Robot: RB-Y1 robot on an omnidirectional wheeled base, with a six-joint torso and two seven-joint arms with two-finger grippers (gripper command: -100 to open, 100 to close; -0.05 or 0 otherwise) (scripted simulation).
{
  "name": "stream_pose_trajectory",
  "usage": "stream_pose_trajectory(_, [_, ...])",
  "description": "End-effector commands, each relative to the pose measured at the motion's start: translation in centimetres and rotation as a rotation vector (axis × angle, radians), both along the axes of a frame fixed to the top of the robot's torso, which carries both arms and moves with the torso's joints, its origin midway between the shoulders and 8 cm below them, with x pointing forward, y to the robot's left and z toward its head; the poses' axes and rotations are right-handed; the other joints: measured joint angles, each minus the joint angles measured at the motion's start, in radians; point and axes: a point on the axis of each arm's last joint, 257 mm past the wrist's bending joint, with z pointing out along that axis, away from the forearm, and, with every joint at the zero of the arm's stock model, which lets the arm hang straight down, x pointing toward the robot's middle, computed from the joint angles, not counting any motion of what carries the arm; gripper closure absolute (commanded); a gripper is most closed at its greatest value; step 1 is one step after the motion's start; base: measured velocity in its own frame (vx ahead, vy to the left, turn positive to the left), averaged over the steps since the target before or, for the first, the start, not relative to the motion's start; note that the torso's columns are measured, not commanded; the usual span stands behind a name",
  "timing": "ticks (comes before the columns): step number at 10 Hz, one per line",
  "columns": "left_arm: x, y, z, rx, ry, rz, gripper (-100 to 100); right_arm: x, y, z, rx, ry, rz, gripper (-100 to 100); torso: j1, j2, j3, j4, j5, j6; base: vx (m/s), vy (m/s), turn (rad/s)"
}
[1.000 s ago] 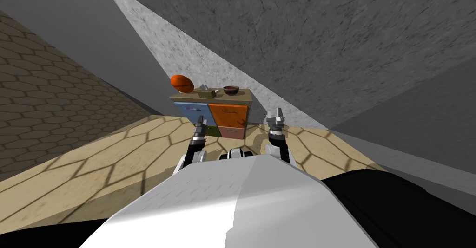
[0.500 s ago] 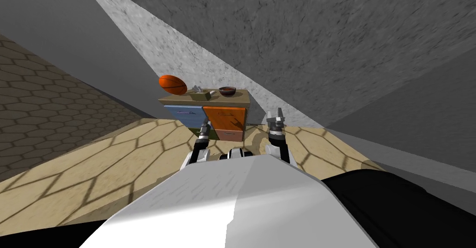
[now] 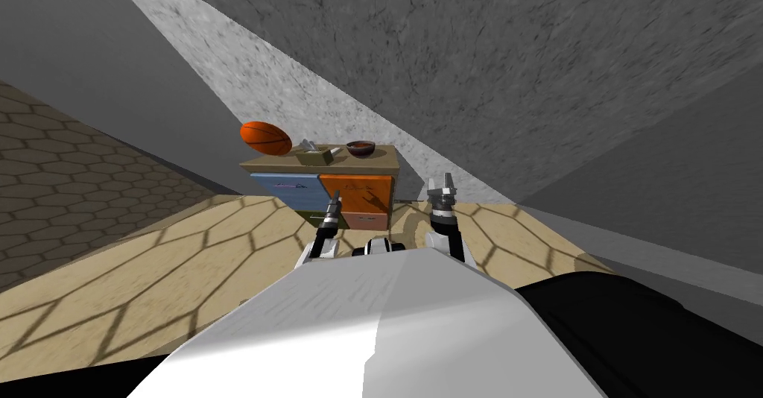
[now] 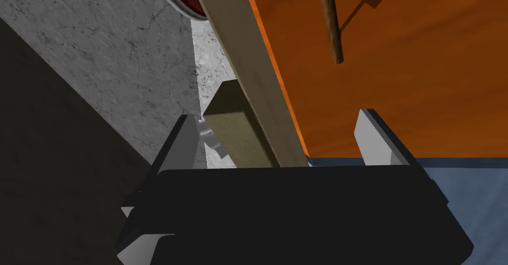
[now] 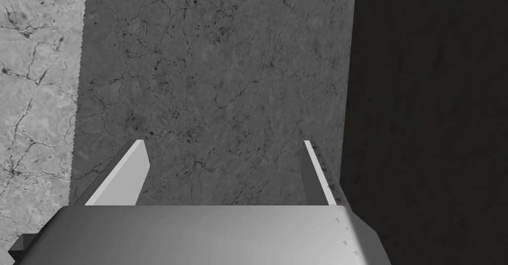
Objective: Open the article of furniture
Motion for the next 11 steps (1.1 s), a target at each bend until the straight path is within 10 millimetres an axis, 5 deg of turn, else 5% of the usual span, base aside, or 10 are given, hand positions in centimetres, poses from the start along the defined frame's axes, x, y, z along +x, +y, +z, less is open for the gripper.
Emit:
stream_pose_trajectory(1, [0.8,-0.6,-1.8,0.013,0.038,-0.009,-100,0.0,0.0,0.0,0.0,0.0,0.0,0,0.0,0.002,0.001,0.0,0.0,0.0,0.078,-0.01,-0.045])
stream_pose_trajectory(3, [1.4,-1.2,-3.9,0.031,0.081,-0.021,-100,0.0,0.0,0.0,0.0,0.0,0.0,0,0.0,0.003,0.002,0.001,0.0,0.0,0.102,-0.025,-0.082])
stream_pose_trajectory(7, [1.5,-1.3,-2.9,0.026,0.069,-0.016,-100,0.0,0.0,0.0,0.0,0.0,0.0,0,0.001,0.001,0.001,0.0,0.0,0.0,0.066,-0.007,-0.012])
stream_pose_trajectory(8, [1.3,-1.4,-3.6,0.026,0.071,-0.018,100,0.0,0.0,0.0,0.0,0.0,0.0,0,0.001,0.004,0.002,0.001,0.0,0.0,-0.056,-0.002,0.026])
stream_pose_trajectory(11, [2.5,0.4,-3.2,0.048,0.067,0.01,100,0.0,0.0,0.0,0.0,0.0,0.0,0,0.001,0.003,0.002,0.0,0.001,0.001,-0.094,-0.003,-0.1])
